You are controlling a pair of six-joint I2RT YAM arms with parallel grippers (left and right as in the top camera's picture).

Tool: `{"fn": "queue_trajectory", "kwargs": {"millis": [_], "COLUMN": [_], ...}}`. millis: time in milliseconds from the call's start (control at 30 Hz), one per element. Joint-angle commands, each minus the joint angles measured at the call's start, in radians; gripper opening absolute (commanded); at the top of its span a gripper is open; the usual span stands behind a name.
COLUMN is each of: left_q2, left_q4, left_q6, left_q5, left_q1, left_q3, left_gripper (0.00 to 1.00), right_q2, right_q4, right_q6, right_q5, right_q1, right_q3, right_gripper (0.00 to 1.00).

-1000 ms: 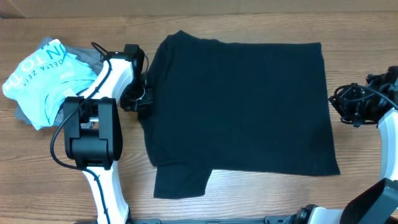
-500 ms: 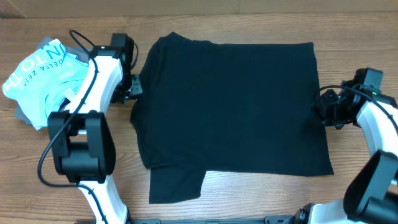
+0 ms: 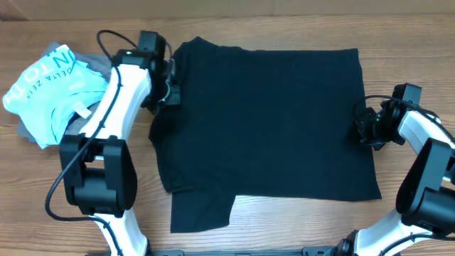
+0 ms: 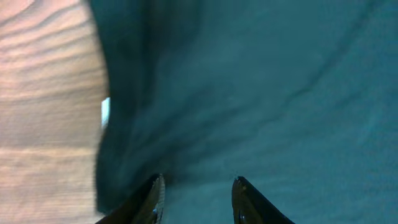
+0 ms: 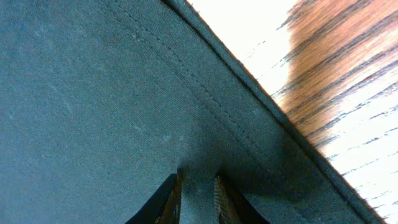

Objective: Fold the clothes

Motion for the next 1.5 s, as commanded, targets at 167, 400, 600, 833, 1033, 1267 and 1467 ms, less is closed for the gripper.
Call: {"fn": "queue_trajectory", "kwargs": {"millis": [167, 400, 600, 833, 1033, 1267, 1467], "left_q2": [0.035, 0.163, 0.271, 0.362, 0.363, 0.361, 0.344], "left_q4": [0.195, 0.285, 0.384, 0.470, 0.523, 0.356, 0.121], "left_q6": [0.041, 0.091, 0.123, 0.074, 0.086, 0.131, 0.131], "left_q5": [0.030, 0.030, 0.004, -0.160, -0.040, 0.027, 0.039], "left_q1": [-0.003, -0.003, 0.004, 0.081, 0.164, 0.156, 0.134], "left_q3": [-0.090, -0.098, -0.097, -0.097, -0.051, 0.124, 0.318], "left_gripper": [0.05, 0.04, 0.04, 0.04, 0.04, 0.07, 0.10], "right_q2": [-0.121, -0.340, -0.438, -0.445, -0.441, -0.401, -0.264], "right_q4": [-0.152, -0.224, -0.290, -0.367, -0.354, -0.228, -0.069], "right_q6": [-0.083, -0.090, -0.114, -0.156, -0.165, -0.155, -0.080], "right_q5": [-0.065, -0.212, -0.221, -0.221, -0.212, -0.135, -0.068], "right_q1": [-0.013, -0.006, -0.005, -0.005, 0.019, 0.100, 0.160], "right_q3": [0.120, 0.152, 0.152, 0.148, 0.137, 0.081, 0.009], "right_gripper": [0.25, 0.26, 0.27, 0.27, 0.27, 0.28, 0.18]}}
